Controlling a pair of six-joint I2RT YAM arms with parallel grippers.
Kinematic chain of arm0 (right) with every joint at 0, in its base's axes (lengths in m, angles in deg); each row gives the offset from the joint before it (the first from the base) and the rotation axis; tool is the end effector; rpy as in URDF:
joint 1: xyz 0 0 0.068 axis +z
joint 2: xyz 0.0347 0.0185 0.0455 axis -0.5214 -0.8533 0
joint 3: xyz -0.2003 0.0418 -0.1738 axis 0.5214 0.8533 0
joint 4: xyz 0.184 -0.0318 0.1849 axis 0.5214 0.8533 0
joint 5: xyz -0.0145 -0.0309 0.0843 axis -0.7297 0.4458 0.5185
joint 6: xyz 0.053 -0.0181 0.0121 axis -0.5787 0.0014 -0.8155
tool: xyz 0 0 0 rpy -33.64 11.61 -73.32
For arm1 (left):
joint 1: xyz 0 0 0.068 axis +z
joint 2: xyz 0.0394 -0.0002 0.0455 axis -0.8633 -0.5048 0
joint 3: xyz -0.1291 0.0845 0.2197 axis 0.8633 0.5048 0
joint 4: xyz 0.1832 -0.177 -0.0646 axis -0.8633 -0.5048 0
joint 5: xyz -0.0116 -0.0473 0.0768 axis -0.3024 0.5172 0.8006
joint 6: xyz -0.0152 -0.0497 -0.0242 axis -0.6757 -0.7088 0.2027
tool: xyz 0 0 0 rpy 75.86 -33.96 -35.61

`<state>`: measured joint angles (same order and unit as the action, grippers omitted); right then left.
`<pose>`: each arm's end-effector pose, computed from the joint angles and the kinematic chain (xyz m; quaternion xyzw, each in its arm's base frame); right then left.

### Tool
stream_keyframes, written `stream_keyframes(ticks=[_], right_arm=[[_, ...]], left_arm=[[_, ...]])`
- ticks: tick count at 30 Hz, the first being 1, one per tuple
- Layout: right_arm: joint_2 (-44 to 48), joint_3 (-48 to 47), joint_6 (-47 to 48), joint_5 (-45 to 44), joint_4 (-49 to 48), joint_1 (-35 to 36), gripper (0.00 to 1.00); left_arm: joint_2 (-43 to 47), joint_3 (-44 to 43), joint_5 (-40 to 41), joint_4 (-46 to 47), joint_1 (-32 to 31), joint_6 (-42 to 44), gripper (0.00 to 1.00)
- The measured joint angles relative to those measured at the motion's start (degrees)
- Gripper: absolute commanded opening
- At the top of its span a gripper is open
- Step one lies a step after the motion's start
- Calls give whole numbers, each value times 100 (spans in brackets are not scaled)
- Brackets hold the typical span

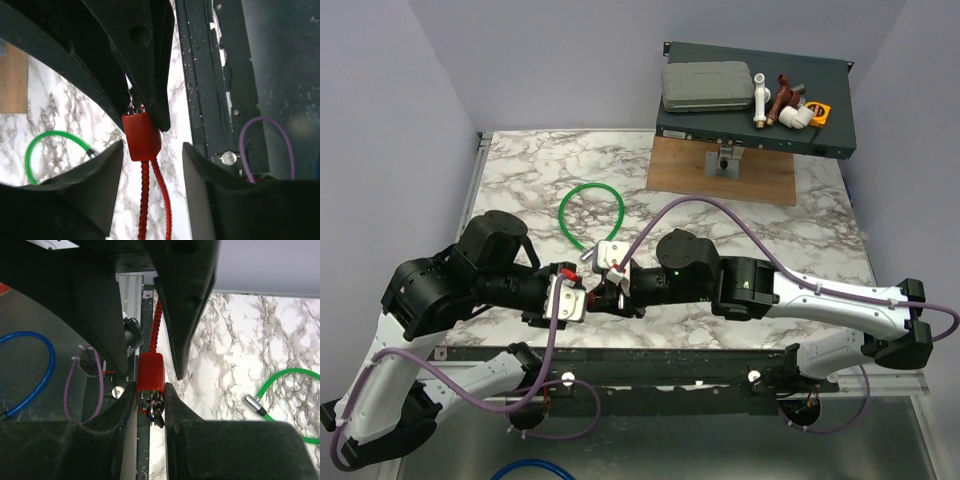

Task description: Unlock with the key

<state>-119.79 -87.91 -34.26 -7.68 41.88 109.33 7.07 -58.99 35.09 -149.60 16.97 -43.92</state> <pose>0.0603 0.3144 0.4030 -0.5816 0.5378 0.3989 0.4619 0.0488 -0.0769 0.4345 0.6978 0.5576 -0.2713 0.3586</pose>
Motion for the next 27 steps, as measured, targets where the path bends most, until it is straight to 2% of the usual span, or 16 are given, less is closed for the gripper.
stream_keyframes(ticks=[2, 7, 9, 13, 16, 19, 21, 24, 27], right_arm=[[-37, -68, 2, 35, 2, 0, 1], [-103, -122, 37, 94, 35, -2, 1], [-116, -133, 52, 101, 39, 0, 1], [-166, -166, 61, 144, 72, -2, 1], [-267, -258, 61, 195, 146, -2, 1], [-350, -328, 59, 212, 199, -4, 1], [-369, -348, 57, 229, 201, -9, 1], [-380, -350, 59, 240, 201, -9, 1], [-393, -350, 87, 260, 212, -7, 2]], left_arm=[[0, 9, 9, 59, 0, -46, 23], [11, 44, 83, 155, 9, -133, 14], [20, 52, 81, 153, 28, -168, 16], [76, 142, 63, 166, 61, -214, 33], [114, 227, 44, 166, 105, -258, 33], [120, 262, 39, 151, 151, -289, 28], [146, 271, 37, 155, 190, -308, 19], [190, 319, 9, 157, 223, -369, 0], [245, 389, -24, 184, 267, -387, 0]])
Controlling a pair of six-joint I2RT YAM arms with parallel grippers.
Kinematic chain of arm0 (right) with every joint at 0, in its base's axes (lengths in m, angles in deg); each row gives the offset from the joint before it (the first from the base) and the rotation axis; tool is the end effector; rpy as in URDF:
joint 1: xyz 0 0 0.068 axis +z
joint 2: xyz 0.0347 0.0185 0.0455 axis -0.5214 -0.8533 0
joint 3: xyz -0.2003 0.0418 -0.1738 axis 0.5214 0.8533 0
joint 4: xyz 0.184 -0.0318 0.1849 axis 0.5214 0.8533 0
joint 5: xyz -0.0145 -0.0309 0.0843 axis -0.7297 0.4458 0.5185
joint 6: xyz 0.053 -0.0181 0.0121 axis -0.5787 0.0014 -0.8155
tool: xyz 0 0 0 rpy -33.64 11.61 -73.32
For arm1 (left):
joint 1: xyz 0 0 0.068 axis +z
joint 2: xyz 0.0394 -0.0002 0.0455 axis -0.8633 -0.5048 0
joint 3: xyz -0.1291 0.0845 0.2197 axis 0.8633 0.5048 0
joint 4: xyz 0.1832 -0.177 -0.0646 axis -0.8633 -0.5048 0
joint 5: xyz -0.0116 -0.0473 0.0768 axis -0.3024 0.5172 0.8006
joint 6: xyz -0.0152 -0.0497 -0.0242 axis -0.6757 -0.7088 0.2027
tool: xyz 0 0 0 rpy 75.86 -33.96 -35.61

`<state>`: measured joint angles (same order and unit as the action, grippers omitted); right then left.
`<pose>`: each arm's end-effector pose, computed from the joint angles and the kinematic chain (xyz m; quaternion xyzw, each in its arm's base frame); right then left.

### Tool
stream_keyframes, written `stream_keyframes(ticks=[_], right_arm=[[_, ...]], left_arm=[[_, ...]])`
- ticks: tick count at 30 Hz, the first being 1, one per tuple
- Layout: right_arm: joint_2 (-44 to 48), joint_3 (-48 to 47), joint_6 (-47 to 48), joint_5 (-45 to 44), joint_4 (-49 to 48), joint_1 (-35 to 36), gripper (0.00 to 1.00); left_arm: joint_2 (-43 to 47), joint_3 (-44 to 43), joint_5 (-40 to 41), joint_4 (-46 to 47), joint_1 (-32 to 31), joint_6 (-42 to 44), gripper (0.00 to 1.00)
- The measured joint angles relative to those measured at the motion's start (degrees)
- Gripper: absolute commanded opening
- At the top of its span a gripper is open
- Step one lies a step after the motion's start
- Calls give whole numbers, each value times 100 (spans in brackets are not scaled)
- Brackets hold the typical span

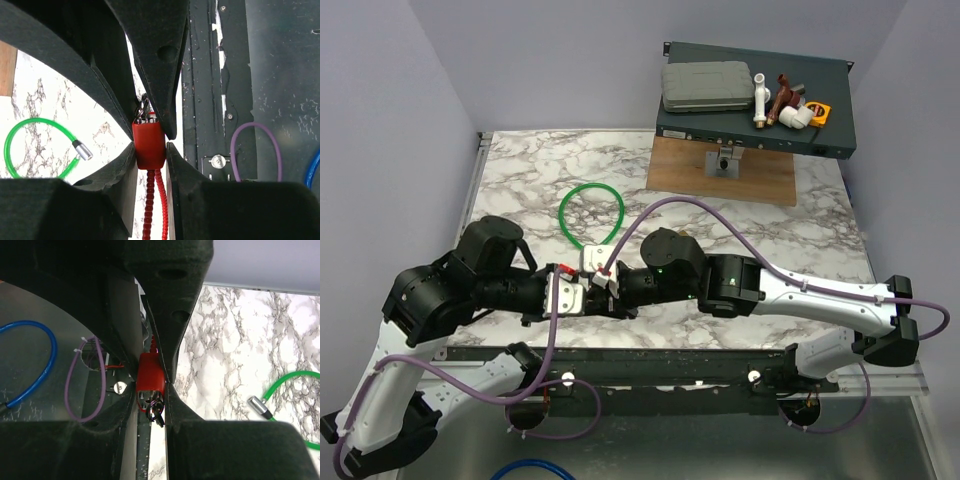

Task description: Unlock with the key

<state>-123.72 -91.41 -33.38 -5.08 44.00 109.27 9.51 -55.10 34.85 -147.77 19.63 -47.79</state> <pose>0.0623 0.3306 0.3996 -0.6019 0.5338 0.4005 0.4386 0.0500 -0.0727 0.4238 0.6650 0.5940 -0.2766 0.3585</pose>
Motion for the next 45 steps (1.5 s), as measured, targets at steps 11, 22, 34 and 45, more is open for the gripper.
stream_keyframes(ticks=[11, 22, 34, 45], right_arm=[[310, 179, -295, -55, -254, 0, 51], [1722, 870, -651, -470, -850, 0, 36], [1200, 1255, -881, -501, -1182, 0, 42], [2337, 2269, -1204, -2479, -1412, -153, 56]], left_arm=[[350, 367, -105, 219, 208, -17, 0], [446, 420, -103, 87, 260, 35, 0], [46, -61, 339, -46, 258, 264, 0], [-595, 1274, 3414, -280, -223, 702, 0]])
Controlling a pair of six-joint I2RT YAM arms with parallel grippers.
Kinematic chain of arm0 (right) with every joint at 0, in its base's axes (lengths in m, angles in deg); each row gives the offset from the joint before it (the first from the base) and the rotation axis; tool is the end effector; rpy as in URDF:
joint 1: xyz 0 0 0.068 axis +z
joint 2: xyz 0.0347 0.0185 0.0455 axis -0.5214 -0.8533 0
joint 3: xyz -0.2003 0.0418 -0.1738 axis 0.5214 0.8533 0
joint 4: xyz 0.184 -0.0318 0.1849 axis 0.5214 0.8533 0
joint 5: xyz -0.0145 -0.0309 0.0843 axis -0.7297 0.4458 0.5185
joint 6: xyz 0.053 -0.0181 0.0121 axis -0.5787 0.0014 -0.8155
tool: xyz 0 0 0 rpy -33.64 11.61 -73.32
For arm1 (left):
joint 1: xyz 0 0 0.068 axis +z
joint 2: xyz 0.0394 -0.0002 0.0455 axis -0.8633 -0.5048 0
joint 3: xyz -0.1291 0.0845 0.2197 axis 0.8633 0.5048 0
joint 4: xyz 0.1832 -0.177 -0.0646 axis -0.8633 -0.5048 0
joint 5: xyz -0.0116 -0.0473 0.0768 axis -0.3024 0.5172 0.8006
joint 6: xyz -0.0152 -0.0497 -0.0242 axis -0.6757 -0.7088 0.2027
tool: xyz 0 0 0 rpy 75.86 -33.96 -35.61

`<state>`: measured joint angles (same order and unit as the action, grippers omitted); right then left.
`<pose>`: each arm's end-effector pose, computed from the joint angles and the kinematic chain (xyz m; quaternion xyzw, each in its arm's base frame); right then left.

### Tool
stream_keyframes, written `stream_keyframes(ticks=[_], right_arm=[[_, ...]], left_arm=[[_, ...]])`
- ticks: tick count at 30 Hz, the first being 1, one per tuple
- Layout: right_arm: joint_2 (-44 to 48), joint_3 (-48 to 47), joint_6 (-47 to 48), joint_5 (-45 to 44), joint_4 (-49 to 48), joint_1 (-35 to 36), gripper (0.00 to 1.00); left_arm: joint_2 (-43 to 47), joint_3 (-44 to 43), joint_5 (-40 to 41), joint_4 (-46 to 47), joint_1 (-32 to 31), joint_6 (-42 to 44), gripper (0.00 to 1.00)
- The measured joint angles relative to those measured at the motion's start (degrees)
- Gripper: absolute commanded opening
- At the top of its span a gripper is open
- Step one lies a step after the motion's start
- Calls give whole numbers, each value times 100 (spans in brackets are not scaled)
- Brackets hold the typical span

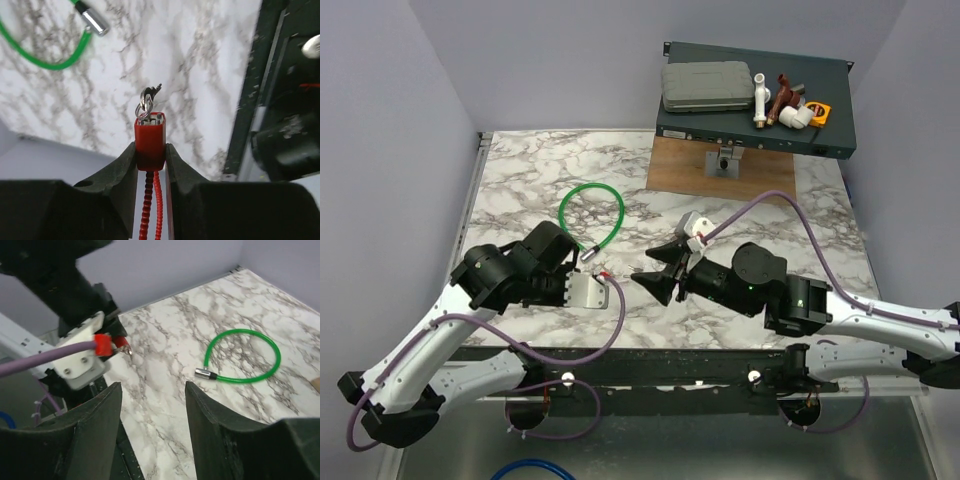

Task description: Unlock with the key

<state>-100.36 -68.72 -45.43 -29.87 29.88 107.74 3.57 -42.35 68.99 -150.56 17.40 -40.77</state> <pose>0.0657 0.2330 0.3953 -0.3747 0.6190 0.3732 0.5807 0.0947 -0.0873 0.3493 0.7022 0.6854 0.0004 0.1925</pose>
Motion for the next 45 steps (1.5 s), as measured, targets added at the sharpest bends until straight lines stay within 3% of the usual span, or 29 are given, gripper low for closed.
stream_keyframes(ticks=[6, 13, 19, 22, 26, 30, 32, 35, 39, 45], right_arm=[[-308, 39, -317, -837, -76, -142, 57], [-267, 280, -647, -1587, -461, -326, 61], [-256, 278, -732, -1982, -592, -396, 63], [-256, 278, -728, -1980, -623, -404, 63], [-315, 258, -673, -1794, -710, -417, 64], [-474, 129, -575, -1333, -763, -511, 64], [-483, 109, -531, -1040, -804, -564, 64], [-442, 107, -487, -684, -931, -632, 65], [-216, 179, -472, -232, -1097, -658, 66], [323, 590, -514, 396, -1366, -658, 67]], left_arm=[[450, 455, 2249, 450, -481, 1010, 0], [1169, 1167, 3936, 1799, -920, 2691, 0], [2271, 2470, 4472, 3069, -1139, 4708, 0], [2446, 2463, 4529, 3110, -1147, 5101, 0], [1818, 1252, 4277, 2330, -1215, 4280, 0], [531, -1399, 3036, 931, -1233, 2358, 0], [160, -2269, 2273, 741, -1235, 1453, 0], [74, -2382, 1296, 398, -1252, 581, 0], [94, -1843, 138, -127, -1255, -361, 0], [-236, -1322, -931, -439, -1123, -1274, 0]])
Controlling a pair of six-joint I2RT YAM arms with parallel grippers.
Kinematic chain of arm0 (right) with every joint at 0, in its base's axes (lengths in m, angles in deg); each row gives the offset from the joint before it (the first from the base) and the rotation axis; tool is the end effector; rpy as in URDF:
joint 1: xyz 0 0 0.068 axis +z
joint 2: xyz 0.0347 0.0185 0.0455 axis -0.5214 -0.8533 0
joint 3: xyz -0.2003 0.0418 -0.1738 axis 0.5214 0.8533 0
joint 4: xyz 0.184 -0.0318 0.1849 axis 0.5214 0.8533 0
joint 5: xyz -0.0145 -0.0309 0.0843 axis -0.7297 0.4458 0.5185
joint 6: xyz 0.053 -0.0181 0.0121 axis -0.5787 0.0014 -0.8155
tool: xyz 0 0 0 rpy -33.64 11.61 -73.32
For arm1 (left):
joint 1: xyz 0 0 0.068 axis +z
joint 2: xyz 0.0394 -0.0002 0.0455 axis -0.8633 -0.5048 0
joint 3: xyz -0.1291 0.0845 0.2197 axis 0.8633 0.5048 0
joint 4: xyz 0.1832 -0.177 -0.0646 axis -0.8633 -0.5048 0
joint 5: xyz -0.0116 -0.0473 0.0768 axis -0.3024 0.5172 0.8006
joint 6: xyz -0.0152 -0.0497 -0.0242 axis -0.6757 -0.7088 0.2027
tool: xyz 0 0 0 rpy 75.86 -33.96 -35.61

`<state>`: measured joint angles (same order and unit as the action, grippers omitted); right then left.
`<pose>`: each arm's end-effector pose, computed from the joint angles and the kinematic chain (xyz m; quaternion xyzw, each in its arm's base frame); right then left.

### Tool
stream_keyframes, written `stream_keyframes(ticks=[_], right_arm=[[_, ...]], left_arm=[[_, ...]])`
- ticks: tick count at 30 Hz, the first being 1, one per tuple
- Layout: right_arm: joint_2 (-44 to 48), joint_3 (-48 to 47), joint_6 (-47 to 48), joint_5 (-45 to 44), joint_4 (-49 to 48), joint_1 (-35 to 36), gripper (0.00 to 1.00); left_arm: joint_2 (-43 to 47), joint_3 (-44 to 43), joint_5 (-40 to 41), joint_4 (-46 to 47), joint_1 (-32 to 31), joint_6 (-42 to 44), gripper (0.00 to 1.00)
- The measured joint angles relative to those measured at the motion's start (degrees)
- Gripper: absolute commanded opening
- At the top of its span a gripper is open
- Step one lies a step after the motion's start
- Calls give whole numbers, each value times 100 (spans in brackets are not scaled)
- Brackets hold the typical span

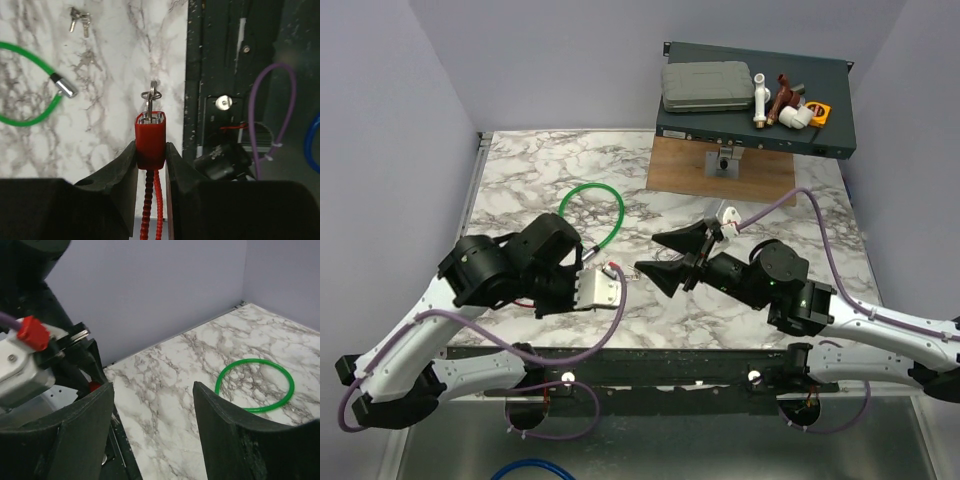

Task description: Unlock with the key

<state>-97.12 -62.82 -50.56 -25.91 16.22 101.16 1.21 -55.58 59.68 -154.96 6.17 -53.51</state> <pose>0.0859 0.2155 0.3976 -0.2910 0.5869 0.4318 0.6200 0.0656 -0.1012 0.4001 0.6962 0.6684 -0.1253 0.2299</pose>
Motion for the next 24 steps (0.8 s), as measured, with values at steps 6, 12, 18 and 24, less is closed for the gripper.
stream_keyframes(ticks=[6, 12, 18, 24], right_arm=[[105, 774, -286, 461, -435, -7, 65], [-201, 1139, -629, 1088, -767, -13, 62], [-645, 914, -885, 1792, -994, -92, 61], [-831, 658, -1034, 2437, -1001, -170, 61]], left_arm=[[-494, -4, -1296, -4, 905, -356, 0], [-472, 31, -2103, 0, 1335, -387, 0], [-343, 181, -2352, -11, 1366, -433, 0], [-166, 317, -2315, -9, 1462, -420, 0]])
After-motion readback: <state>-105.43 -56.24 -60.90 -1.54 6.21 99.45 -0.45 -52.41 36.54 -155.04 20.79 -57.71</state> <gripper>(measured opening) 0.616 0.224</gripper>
